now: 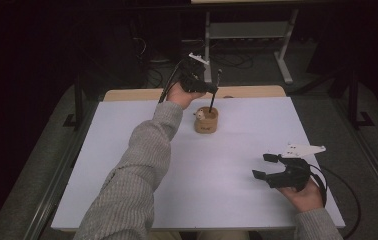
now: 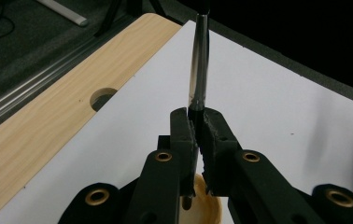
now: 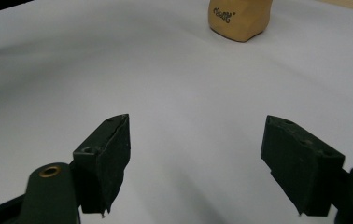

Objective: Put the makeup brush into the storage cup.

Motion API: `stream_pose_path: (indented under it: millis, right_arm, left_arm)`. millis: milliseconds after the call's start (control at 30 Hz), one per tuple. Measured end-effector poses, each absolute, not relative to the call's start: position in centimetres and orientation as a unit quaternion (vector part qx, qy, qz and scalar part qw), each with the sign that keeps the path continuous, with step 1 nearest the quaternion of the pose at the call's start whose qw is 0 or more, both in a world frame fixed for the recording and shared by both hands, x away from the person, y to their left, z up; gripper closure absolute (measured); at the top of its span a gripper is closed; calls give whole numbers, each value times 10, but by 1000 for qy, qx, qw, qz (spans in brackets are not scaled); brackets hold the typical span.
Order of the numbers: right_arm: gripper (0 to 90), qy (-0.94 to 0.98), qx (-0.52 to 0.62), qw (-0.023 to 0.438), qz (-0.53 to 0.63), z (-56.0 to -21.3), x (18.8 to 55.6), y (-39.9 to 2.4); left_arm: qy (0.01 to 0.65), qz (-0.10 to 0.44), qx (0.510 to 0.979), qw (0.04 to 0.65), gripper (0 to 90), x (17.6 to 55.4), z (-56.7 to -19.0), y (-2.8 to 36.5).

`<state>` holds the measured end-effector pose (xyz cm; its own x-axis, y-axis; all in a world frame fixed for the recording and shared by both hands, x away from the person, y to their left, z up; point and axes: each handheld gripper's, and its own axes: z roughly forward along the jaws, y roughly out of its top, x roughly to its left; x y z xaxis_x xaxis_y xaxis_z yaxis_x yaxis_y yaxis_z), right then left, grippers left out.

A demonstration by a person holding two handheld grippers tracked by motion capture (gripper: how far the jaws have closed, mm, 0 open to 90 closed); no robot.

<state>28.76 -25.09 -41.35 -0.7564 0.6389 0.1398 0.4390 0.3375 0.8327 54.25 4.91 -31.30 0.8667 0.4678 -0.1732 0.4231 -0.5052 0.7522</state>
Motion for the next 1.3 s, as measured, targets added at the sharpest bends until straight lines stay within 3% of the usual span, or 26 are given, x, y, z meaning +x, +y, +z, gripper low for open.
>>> stream_pose_path:
  millis: [1300]
  right_arm:
    - [231, 811, 330, 104, 471, -414, 287, -252]
  left_arm:
    - [271, 18, 874, 403, 837, 543, -334, 47]
